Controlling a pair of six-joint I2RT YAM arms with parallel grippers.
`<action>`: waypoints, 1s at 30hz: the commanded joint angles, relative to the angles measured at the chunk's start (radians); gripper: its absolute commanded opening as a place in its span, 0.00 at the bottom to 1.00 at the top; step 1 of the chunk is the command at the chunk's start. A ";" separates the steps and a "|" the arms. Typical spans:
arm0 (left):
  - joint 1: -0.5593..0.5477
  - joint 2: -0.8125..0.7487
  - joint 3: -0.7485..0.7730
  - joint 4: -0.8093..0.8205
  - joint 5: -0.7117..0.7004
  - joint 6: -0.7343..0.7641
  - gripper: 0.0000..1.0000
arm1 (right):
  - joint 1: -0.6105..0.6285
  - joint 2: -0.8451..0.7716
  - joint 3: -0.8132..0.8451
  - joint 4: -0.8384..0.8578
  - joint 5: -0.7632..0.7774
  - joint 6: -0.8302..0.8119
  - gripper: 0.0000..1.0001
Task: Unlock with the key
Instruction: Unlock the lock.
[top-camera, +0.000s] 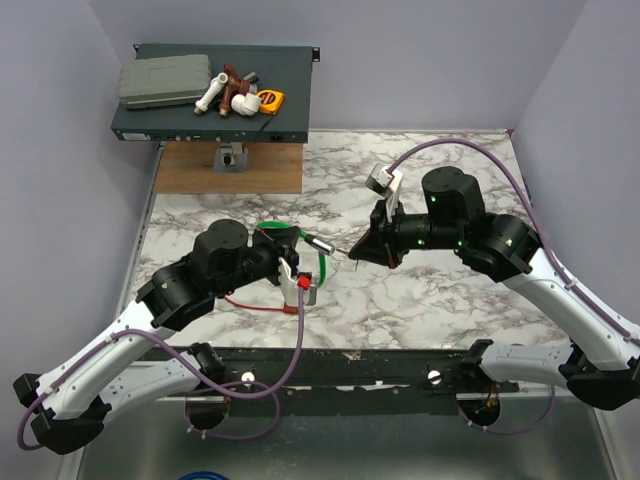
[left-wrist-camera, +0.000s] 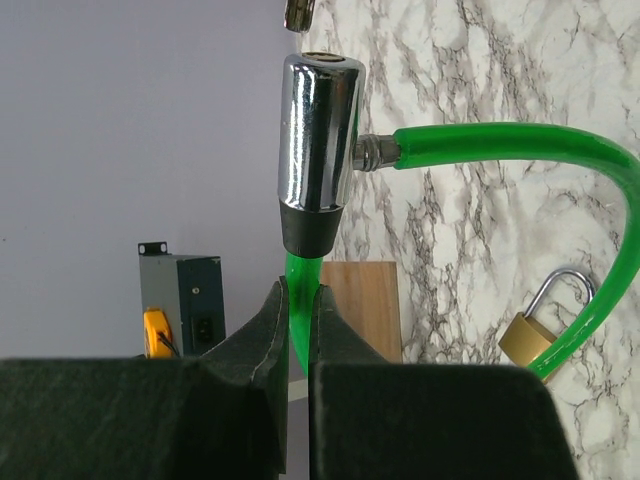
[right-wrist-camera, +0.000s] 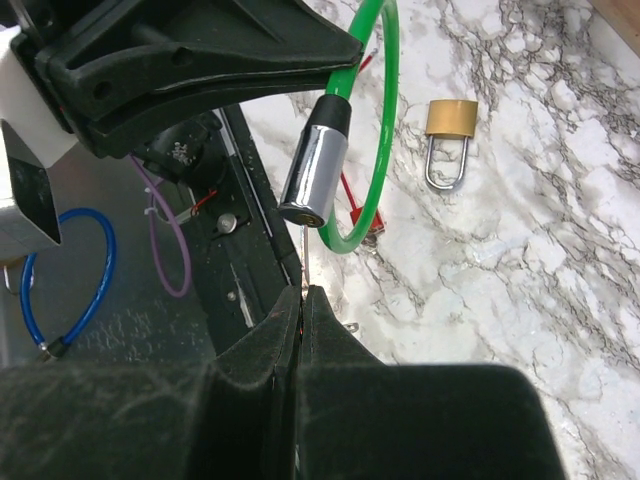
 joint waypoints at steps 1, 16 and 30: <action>-0.005 0.006 0.018 0.058 -0.022 -0.014 0.00 | 0.004 -0.010 0.006 -0.009 -0.037 -0.010 0.01; -0.007 0.013 0.034 0.056 -0.004 -0.008 0.00 | 0.004 -0.001 -0.015 -0.009 0.007 -0.011 0.01; -0.017 0.002 0.034 0.051 0.002 -0.002 0.00 | 0.004 0.011 -0.014 -0.008 0.019 -0.007 0.01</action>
